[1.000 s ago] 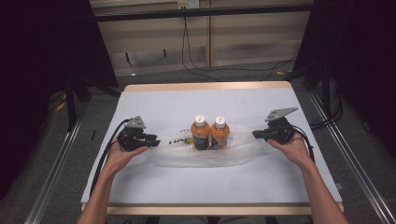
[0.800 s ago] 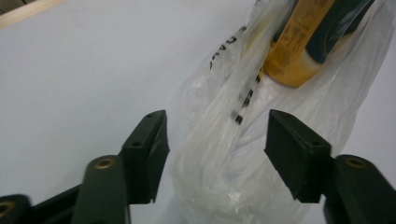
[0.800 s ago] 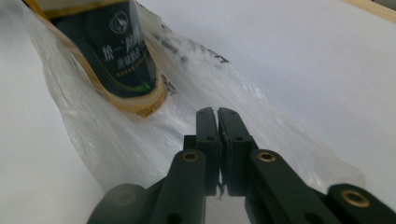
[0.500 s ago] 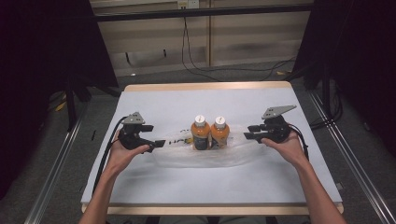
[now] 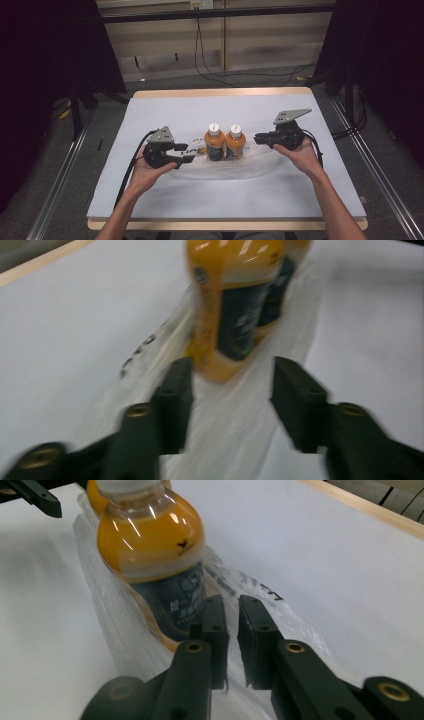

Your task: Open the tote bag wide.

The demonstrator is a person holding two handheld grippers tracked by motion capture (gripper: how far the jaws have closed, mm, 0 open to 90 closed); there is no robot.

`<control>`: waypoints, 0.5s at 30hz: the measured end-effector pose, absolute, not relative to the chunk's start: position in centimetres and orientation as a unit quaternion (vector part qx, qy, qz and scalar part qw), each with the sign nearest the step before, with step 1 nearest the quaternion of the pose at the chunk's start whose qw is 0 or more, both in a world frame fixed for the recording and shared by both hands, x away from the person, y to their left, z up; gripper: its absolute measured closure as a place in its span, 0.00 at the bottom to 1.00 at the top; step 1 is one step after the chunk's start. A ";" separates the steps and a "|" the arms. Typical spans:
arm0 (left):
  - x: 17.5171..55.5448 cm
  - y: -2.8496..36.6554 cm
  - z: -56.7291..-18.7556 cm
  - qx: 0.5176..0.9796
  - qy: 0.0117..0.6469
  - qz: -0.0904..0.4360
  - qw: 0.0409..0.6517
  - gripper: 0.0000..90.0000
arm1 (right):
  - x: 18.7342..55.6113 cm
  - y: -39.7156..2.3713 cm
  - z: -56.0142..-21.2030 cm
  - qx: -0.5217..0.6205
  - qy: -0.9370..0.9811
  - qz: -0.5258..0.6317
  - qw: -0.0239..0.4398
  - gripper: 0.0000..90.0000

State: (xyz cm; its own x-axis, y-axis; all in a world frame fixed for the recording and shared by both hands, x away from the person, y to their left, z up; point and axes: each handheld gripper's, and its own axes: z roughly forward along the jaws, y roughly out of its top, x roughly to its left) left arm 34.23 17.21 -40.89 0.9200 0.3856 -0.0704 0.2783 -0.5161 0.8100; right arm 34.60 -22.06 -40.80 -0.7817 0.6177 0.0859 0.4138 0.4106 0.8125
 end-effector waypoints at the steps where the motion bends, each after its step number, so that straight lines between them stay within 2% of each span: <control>1: 34.0 16.9 -40.8 0.869 0.185 0.055 0.455 0.68 | 34.6 -21.9 -40.7 0.307 0.832 0.448 0.113 0.94; 3: 33.6 16.2 -41.0 0.868 0.180 0.049 0.460 0.78 | 34.9 -21.3 -40.6 0.300 0.833 0.452 0.108 0.97; 6: 33.6 15.1 -41.5 0.871 0.170 0.038 0.459 0.85 | 35.3 -20.5 -40.5 0.292 0.834 0.455 0.110 1.00; 13: 34.3 12.4 -42.1 0.872 0.160 0.036 0.461 0.98 | 37.5 -18.8 -40.4 0.291 0.836 0.455 0.099 1.00; 15: 34.3 11.4 -42.2 0.873 0.157 0.034 0.461 0.99 | 38.2 -18.5 -40.2 0.290 0.837 0.454 0.093 1.00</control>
State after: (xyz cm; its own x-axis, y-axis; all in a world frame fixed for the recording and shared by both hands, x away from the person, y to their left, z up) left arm 34.34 11.41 -42.20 0.9486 0.3050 -0.0849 0.2418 -0.5250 0.8160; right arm 38.16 -18.48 -40.23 -0.8146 0.5701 0.1070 0.4006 0.4195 0.8146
